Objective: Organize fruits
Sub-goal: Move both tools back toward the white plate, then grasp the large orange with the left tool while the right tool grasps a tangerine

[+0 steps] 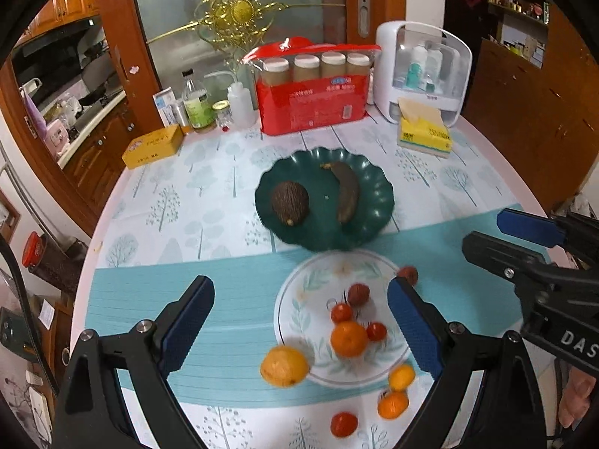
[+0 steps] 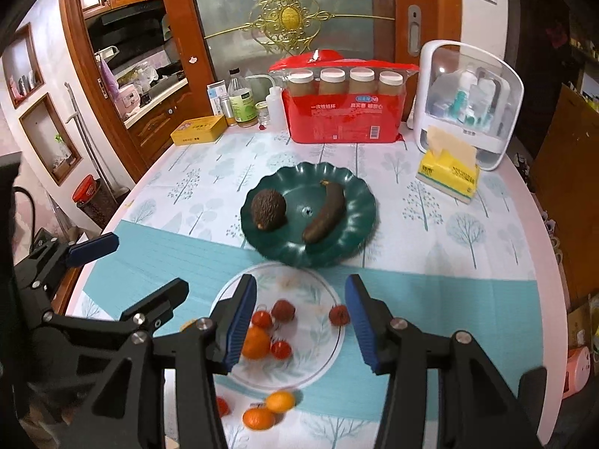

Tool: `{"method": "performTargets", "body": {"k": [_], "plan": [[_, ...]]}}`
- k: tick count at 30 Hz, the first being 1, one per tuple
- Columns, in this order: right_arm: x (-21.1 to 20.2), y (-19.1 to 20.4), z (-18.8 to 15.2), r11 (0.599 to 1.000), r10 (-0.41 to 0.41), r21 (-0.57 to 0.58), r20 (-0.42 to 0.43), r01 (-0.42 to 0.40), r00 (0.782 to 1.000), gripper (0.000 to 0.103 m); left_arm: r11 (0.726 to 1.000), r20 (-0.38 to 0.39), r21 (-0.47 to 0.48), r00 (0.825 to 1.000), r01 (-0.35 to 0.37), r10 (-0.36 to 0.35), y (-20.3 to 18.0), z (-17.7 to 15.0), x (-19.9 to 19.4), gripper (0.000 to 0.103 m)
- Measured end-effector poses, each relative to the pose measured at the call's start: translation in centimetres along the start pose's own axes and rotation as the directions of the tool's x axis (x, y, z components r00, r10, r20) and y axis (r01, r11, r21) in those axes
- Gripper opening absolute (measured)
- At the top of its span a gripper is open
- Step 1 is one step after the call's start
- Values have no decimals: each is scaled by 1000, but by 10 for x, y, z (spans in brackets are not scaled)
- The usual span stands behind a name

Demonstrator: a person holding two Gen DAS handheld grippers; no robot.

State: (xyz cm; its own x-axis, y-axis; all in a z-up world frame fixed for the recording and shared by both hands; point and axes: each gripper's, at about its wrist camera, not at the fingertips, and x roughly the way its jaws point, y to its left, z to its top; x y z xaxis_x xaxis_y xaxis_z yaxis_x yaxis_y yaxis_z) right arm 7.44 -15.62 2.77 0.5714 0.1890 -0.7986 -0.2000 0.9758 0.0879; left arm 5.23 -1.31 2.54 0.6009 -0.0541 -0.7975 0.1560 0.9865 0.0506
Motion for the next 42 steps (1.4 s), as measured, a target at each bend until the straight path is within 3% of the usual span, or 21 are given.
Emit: {"method": "performTargets", "body": {"k": [14,22,28,36,42], "plan": [[17,17,-74,994,-57,90,-111,67,992,50,994,-103,68,991,90,-83,44,-48,29,93],[55,24,-123,979,-43,184,-238,88,970,50,977,-217,100,962,189,-164,54,-77,78,93],[74,30,-150,962,-18,255,-288,95,958,50,964,-280,87,935,251,-219,59,-91,110,93],[84,36,-169,948,-23,298,-300,116,954,50,951,-323,90,912,295,-253,53,-103,131,87],[94,39,-177,941,-32,312,-300,129,954,50,946,-339,86,902,313,-267,50,-107,142,72]]}}
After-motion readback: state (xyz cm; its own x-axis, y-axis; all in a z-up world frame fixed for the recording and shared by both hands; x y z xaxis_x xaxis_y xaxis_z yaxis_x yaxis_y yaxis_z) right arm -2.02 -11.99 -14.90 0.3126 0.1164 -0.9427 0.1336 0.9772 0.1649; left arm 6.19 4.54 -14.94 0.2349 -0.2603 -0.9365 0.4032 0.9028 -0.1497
